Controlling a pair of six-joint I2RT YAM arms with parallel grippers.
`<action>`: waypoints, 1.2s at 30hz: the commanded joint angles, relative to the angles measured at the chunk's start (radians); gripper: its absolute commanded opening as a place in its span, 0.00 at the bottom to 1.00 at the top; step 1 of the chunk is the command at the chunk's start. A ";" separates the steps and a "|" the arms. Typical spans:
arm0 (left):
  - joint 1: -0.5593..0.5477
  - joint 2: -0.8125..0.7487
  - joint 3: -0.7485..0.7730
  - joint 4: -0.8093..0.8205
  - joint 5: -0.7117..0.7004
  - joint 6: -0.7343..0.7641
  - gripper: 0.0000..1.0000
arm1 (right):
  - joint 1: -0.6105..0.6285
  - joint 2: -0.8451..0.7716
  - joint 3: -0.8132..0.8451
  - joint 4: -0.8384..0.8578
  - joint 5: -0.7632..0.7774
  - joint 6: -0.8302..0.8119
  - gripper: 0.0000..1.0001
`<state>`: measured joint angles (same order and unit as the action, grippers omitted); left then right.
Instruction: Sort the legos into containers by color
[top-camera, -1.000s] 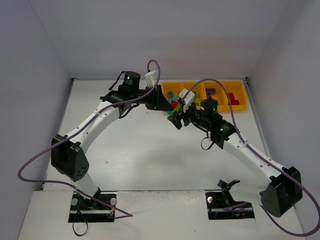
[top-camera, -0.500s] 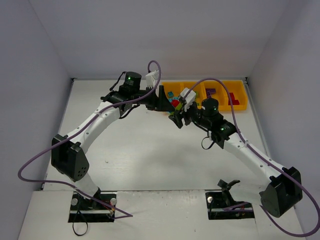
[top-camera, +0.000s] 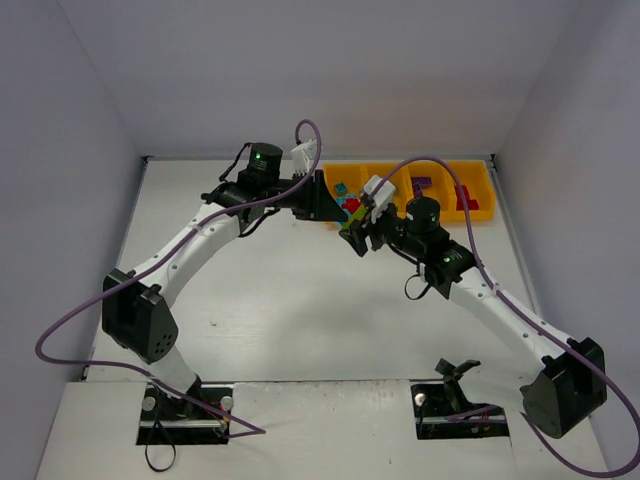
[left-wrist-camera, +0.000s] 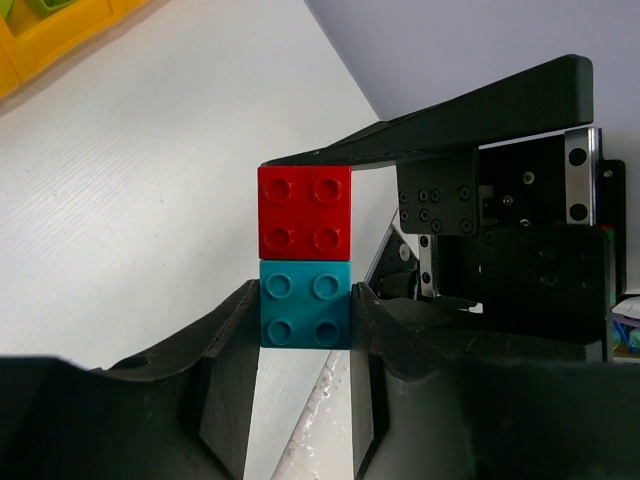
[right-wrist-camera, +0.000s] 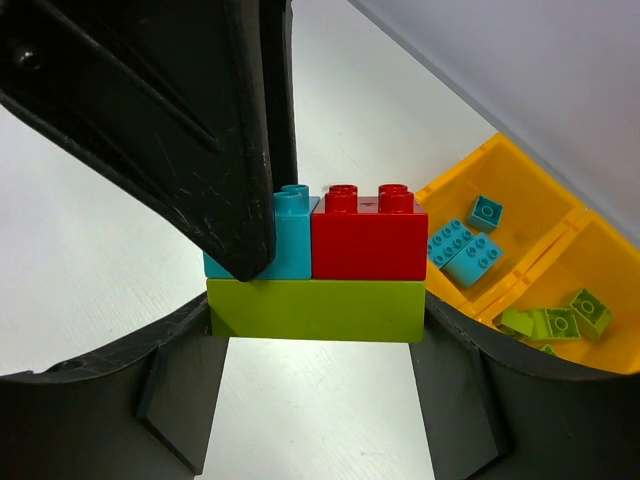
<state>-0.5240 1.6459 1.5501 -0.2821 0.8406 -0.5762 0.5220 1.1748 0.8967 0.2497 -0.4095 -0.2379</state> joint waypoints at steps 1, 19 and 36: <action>0.001 -0.066 0.016 0.092 0.028 -0.010 0.20 | -0.008 -0.033 0.002 0.079 -0.008 0.003 0.00; 0.051 -0.048 0.143 0.015 0.054 0.022 0.00 | -0.036 -0.168 -0.173 0.016 0.061 0.051 0.00; 0.053 0.429 0.563 -0.052 -0.512 0.236 0.06 | -0.039 -0.210 -0.130 -0.050 0.094 0.069 0.00</action>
<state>-0.4717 2.0285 2.0136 -0.3695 0.4545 -0.3946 0.4904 0.9859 0.7094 0.1585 -0.3286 -0.1806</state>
